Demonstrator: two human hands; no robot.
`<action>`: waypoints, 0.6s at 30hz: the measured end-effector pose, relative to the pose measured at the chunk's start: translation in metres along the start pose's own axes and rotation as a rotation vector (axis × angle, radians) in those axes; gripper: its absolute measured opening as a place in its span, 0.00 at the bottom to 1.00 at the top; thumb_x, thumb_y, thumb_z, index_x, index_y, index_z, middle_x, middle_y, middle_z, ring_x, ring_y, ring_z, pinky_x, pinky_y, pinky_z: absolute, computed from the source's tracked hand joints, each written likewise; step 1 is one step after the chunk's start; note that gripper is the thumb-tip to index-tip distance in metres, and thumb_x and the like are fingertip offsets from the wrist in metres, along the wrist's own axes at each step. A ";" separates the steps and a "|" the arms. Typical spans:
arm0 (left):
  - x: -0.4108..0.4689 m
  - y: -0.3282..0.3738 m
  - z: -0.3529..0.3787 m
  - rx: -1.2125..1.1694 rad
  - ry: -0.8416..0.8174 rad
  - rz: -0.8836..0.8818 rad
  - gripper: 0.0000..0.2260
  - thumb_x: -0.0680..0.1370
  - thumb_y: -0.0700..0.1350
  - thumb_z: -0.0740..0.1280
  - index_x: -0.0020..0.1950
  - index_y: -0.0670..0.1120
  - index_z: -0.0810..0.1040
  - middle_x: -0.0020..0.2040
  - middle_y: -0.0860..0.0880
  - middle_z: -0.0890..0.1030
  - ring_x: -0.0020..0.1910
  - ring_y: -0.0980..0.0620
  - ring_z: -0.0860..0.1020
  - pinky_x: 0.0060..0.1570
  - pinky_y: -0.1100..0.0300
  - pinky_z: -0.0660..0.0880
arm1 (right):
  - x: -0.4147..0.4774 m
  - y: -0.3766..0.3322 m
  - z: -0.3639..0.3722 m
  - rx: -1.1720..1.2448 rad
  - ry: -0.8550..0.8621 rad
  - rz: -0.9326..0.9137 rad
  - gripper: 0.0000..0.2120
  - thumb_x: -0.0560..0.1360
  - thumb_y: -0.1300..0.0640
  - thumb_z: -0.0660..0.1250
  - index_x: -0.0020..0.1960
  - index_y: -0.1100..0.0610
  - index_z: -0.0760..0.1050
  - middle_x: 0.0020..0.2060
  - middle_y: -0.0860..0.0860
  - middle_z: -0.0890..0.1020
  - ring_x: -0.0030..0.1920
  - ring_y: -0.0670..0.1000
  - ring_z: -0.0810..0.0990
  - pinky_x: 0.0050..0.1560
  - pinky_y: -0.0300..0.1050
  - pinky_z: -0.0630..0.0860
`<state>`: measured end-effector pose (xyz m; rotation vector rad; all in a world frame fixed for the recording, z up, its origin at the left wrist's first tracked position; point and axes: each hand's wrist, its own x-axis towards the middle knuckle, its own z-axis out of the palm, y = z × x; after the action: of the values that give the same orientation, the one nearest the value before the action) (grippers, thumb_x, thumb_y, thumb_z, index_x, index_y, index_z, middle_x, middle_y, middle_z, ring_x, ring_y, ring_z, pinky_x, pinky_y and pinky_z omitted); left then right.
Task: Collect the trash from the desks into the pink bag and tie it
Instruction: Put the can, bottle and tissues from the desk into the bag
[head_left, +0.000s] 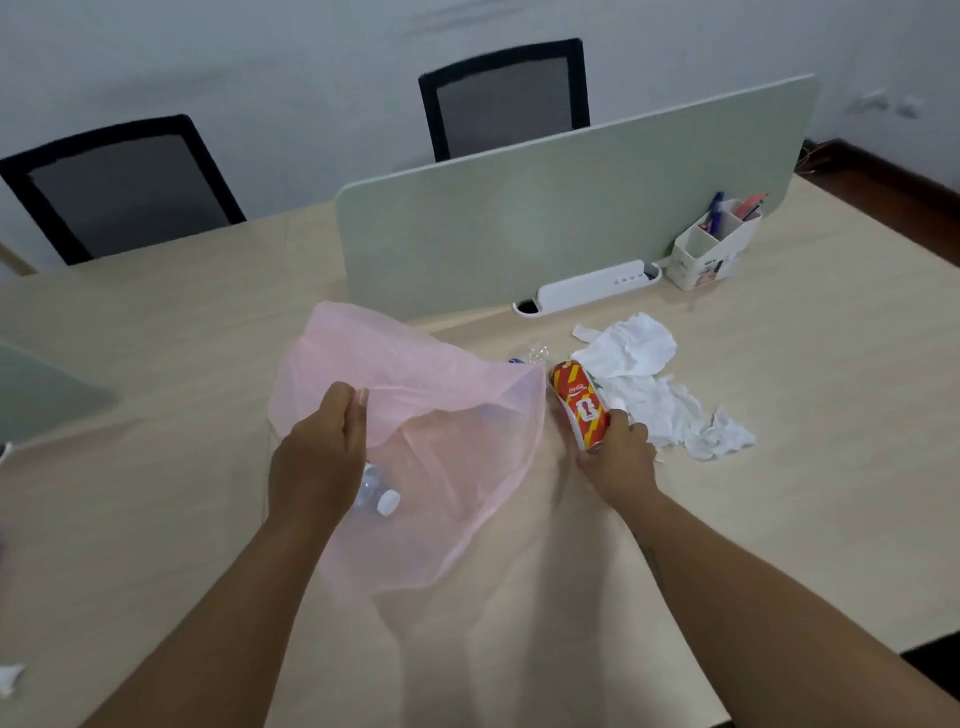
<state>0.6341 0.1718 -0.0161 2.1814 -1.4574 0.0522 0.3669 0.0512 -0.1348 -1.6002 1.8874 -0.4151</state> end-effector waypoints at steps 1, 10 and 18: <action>0.001 0.002 0.002 0.008 -0.002 0.000 0.12 0.84 0.51 0.54 0.43 0.47 0.64 0.30 0.45 0.71 0.29 0.39 0.68 0.30 0.53 0.66 | 0.000 0.003 0.003 0.066 0.006 -0.012 0.31 0.69 0.53 0.74 0.67 0.58 0.65 0.58 0.59 0.70 0.58 0.62 0.74 0.54 0.52 0.74; 0.030 0.016 0.018 -0.032 0.077 -0.123 0.14 0.85 0.53 0.51 0.46 0.45 0.66 0.32 0.44 0.73 0.32 0.38 0.70 0.32 0.53 0.64 | -0.085 -0.015 -0.050 0.720 -0.353 -0.063 0.19 0.73 0.59 0.70 0.60 0.46 0.69 0.49 0.49 0.78 0.39 0.49 0.80 0.37 0.38 0.77; 0.046 0.019 0.003 -0.158 0.172 -0.201 0.14 0.84 0.54 0.50 0.44 0.48 0.63 0.34 0.46 0.73 0.35 0.40 0.71 0.32 0.55 0.63 | -0.113 -0.066 -0.030 0.780 -0.453 -0.226 0.24 0.72 0.60 0.71 0.63 0.43 0.69 0.56 0.45 0.80 0.41 0.39 0.80 0.38 0.33 0.75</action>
<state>0.6366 0.1263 0.0029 2.1256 -1.1057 0.0521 0.4062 0.1415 -0.0438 -1.2224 1.0153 -0.7076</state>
